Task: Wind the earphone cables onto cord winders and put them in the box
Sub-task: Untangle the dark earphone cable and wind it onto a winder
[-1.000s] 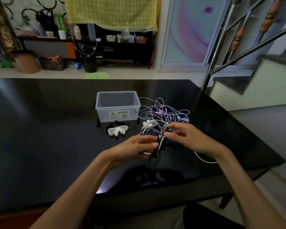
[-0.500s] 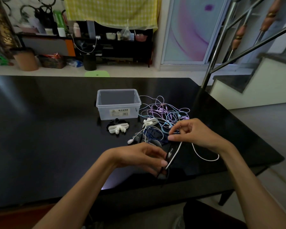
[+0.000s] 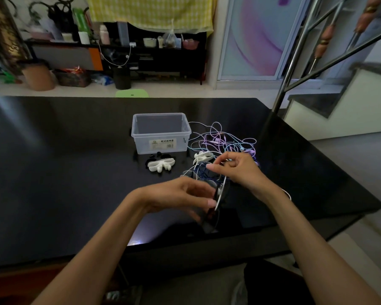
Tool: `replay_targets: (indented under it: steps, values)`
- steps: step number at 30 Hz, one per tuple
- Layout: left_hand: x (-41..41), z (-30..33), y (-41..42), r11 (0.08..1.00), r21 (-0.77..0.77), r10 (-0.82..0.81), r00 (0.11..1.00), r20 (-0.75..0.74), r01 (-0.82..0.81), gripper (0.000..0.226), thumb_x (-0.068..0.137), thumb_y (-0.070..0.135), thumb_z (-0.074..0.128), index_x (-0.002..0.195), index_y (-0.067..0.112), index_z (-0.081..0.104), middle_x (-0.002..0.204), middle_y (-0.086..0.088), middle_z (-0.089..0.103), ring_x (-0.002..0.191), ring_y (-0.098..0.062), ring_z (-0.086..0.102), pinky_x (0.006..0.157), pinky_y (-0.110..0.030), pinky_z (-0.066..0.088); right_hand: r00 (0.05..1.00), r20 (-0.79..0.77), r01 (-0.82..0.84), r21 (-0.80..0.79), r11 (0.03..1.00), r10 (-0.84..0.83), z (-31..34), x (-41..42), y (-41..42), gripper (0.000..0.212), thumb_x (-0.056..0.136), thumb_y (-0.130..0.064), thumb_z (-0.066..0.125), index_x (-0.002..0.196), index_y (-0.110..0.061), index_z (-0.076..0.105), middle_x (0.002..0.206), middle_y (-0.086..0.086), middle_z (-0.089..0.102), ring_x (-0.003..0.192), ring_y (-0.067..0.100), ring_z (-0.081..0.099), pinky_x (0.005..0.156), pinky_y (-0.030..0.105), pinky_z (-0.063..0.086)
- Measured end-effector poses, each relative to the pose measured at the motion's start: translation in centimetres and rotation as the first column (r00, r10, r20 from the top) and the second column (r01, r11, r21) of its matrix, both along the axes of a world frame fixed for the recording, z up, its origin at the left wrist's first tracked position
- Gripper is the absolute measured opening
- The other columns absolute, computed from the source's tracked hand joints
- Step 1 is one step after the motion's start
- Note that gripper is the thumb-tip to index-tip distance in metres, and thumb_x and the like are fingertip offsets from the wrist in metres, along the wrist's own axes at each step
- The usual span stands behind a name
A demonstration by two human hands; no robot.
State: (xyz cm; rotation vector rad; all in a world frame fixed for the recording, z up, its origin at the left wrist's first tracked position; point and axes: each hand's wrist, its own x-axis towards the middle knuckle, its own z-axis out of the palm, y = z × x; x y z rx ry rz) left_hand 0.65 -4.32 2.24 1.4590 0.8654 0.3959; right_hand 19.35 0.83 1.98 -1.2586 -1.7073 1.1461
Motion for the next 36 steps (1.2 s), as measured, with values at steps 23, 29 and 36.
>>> replay_targets:
  steps: [23, 29, 36]
  values:
    - [-7.1, -3.3, 0.8, 0.320, -0.401, 0.945, 0.257, 0.203, -0.859, 0.042, 0.082, 0.008, 0.070, 0.120, -0.003, 0.057, 0.087, -0.007, 0.068, 0.069, -0.008, 0.067, 0.058, -0.012, 0.054, 0.760, 0.598, -0.355, 0.052, 0.933, 0.256, 0.2, -9.4, -2.9, 0.022, 0.096, -0.027, 0.047, 0.095, -0.023, 0.069, 0.092, -0.001, 0.068, 0.090, 0.015, 0.061, 0.086, 0.031, 0.047]
    - [-6.6, -1.6, -0.1, 0.603, -0.253, 0.788, 0.615, 0.037, -0.757, 0.033, 0.083, 0.015, 0.070, 0.115, 0.010, 0.062, 0.077, 0.009, 0.072, 0.061, 0.006, 0.066, 0.042, -0.005, 0.038, 0.888, 0.404, -0.310, 0.177, 0.934, 0.219, 3.0, -6.2, -1.0, 0.020, 0.094, -0.020, 0.056, 0.106, -0.015, 0.071, 0.098, -0.009, 0.069, 0.085, -0.011, 0.059, 0.077, 0.003, 0.044]
    - [-6.0, 0.0, -0.7, 0.843, -0.090, 0.501, 0.836, -0.226, -0.530, 0.032, 0.081, 0.029, 0.071, 0.111, 0.023, 0.066, 0.100, 0.010, 0.073, 0.087, 0.004, 0.067, 0.060, -0.017, 0.039, 0.868, 0.482, -0.284, 0.276, 0.918, 0.124, 1.1, -4.9, 0.2, 0.021, 0.090, -0.034, 0.060, 0.107, -0.032, 0.071, 0.106, -0.015, 0.071, 0.098, -0.002, 0.062, 0.088, 0.021, 0.049]
